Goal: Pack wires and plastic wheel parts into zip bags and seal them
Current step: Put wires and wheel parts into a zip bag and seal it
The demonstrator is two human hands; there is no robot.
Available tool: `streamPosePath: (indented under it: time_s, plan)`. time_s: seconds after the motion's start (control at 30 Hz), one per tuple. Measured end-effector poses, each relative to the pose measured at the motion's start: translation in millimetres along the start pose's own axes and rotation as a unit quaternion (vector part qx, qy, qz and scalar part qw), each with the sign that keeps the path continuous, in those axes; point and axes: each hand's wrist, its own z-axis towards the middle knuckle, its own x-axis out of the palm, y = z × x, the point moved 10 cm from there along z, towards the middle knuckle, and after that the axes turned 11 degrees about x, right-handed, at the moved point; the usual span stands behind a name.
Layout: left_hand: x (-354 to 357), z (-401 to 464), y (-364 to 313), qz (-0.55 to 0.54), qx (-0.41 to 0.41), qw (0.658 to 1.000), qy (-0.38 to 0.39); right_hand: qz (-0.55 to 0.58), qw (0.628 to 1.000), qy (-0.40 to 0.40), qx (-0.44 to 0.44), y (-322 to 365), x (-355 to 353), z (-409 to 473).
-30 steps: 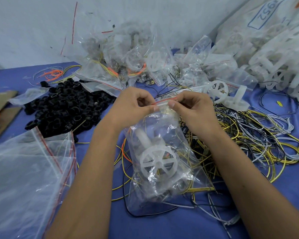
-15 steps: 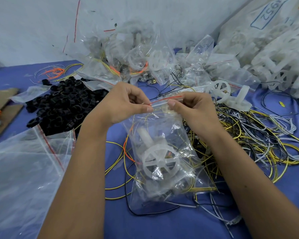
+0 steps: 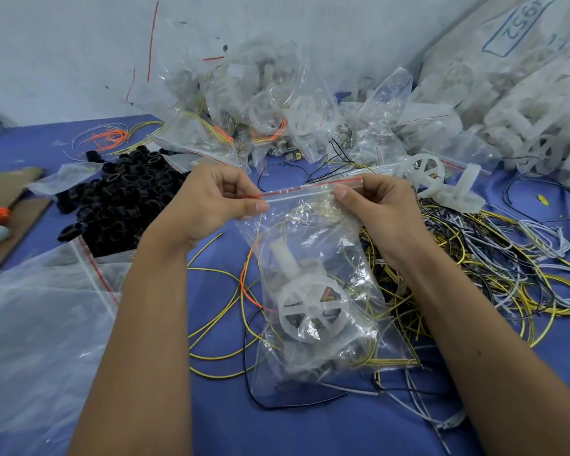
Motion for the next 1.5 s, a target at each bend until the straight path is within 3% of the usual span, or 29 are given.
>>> streamPosePath:
  time_s: [0.2,0.33,0.47,0.7,1.1,1.5]
  plan:
    - [-2.0,1.7,6.1,0.035,-0.017,0.999,-0.004,-0.013,0.999,0.004,-0.041,9.2,2.7,-2.3]
    - [26.8,17.3,-17.2,0.144,0.03,0.988,0.045,-0.07,0.993,0.015,-0.089,16.2,10.9,-6.2]
    - [57.2,28.5,-31.9,0.181,0.062,0.978,0.079,-0.059,0.993,0.024,-0.102,19.5,19.1,-8.9]
    - [55.8,29.2,-20.0,0.154,0.045,0.985,0.069,-0.071,0.995,0.002,-0.076,16.4,16.8,-8.8]
    - [55.5,27.4,-13.9,0.067,0.023,0.997,-0.013,-0.018,0.998,-0.004,-0.062,13.1,9.1,-5.1]
    - [35.3,24.0,-1.4,0.088,0.011,0.996,-0.017,-0.041,0.998,-0.016,-0.039,7.0,2.8,-1.0]
